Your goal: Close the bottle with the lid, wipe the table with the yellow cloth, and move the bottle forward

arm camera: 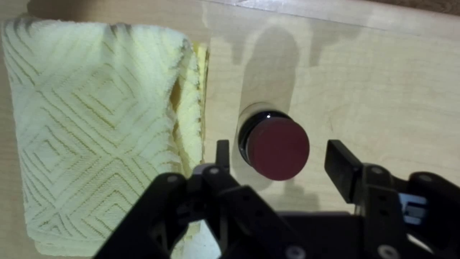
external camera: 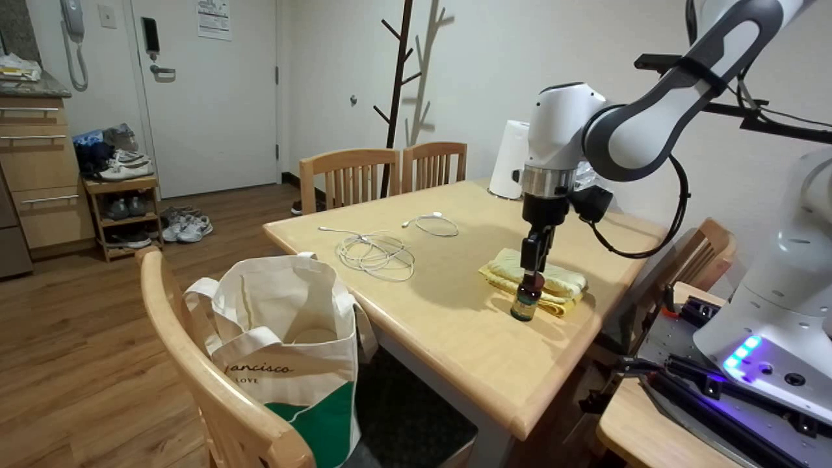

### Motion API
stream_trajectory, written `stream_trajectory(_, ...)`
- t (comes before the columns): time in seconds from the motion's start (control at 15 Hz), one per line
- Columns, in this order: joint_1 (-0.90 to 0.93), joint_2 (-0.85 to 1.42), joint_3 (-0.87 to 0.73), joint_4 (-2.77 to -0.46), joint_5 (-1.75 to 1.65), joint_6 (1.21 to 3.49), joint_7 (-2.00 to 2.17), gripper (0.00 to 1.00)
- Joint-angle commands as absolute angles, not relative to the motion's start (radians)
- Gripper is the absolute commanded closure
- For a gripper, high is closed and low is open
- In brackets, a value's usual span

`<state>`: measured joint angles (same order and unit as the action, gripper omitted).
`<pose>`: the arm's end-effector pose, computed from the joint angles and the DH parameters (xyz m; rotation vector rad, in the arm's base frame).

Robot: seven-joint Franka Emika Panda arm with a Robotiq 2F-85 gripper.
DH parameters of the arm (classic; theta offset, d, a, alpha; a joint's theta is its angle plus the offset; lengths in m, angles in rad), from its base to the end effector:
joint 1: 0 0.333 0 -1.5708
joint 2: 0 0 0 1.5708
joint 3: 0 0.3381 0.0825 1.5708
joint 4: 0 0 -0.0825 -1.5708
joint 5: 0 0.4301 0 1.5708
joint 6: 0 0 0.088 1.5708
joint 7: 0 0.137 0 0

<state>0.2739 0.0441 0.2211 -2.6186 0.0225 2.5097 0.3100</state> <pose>0.3820 0.2081 0.1751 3.0827 0.2570 -0.2298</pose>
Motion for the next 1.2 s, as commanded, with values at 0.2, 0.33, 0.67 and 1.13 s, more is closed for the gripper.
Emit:
stream_trajectory(0.2,0.258,-0.016,0.228,-2.626,0.085,2.467,0.234,0.00)
stream_trajectory(0.33,0.247,-0.055,0.223,-2.630,0.181,2.446,0.119,0.00)
stream_trajectory(0.67,0.212,-0.133,0.144,-2.652,0.376,2.380,-0.193,0.00)
stream_trajectory(1.13,0.163,-0.076,0.094,-2.658,0.290,2.367,-0.172,0.00)
